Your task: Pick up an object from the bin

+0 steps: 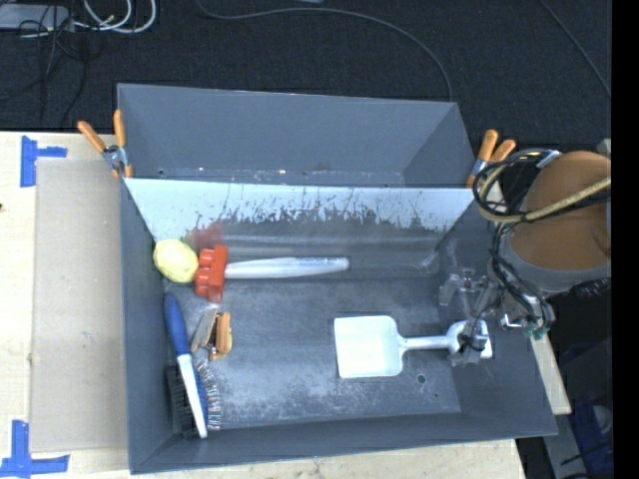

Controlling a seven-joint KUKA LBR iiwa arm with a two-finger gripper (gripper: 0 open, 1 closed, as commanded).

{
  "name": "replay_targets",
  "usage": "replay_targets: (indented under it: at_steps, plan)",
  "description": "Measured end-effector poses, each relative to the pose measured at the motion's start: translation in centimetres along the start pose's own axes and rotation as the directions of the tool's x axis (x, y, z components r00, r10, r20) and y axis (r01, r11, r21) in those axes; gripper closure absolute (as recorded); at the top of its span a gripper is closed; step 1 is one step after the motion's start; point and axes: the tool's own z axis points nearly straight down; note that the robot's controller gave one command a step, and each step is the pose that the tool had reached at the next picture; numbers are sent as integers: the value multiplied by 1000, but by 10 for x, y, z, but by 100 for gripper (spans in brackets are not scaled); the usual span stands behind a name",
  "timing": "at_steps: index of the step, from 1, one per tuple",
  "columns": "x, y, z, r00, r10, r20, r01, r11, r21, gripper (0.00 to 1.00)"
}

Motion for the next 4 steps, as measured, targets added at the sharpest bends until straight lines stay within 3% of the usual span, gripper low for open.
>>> replay_targets:
  at_steps: [1, 2, 4]
  plan:
    - [6, 14, 62, 983, -184, 5, 184, 983, 2, 0]
    - [-23, -10, 67, 1000, -4, -8, 4, 1000, -13, 100]
    - [-23, -10, 66, 1000, -5, -9, 5, 1000, -14, 100]
